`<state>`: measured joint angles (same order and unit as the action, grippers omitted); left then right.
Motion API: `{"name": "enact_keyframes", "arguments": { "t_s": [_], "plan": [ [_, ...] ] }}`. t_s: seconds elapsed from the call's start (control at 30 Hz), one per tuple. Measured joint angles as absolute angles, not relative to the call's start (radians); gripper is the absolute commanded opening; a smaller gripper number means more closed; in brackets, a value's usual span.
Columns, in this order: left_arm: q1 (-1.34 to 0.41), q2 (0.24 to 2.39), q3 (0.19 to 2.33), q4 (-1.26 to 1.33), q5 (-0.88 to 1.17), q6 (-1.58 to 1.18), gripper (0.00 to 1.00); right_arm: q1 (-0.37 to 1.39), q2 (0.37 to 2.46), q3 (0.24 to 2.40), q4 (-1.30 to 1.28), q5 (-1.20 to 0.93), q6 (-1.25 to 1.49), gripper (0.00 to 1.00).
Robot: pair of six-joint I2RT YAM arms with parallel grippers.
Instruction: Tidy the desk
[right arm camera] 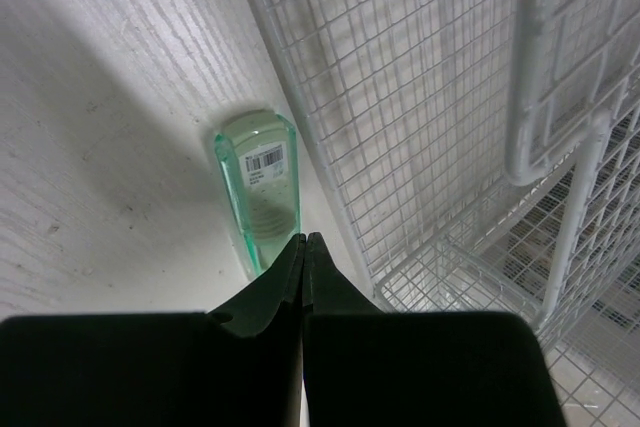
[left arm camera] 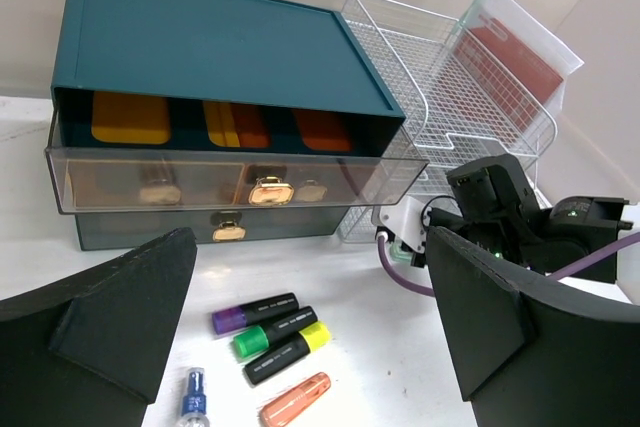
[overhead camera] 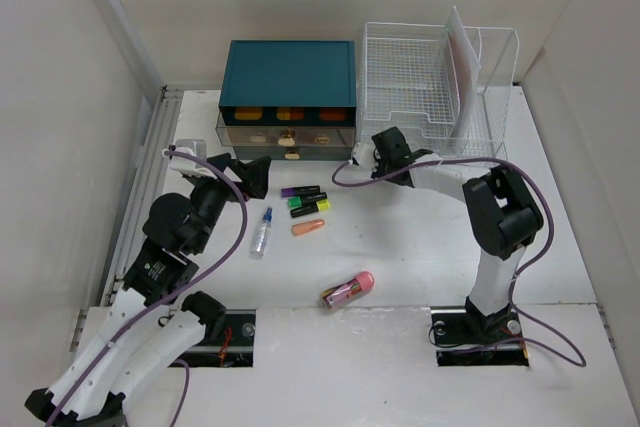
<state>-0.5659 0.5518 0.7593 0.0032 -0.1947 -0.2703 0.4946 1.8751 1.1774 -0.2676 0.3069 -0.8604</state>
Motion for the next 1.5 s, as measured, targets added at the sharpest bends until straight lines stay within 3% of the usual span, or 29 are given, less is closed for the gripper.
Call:
{"name": "enact_keyframes", "arguments": {
  "t_s": [1.5],
  "plan": [
    [-0.566, 0.546, 0.759, 0.004, -0.195, -0.27, 0.99, 0.506, 1.892, 1.21, -0.366, 0.249, -0.898, 0.0]
  ]
}}
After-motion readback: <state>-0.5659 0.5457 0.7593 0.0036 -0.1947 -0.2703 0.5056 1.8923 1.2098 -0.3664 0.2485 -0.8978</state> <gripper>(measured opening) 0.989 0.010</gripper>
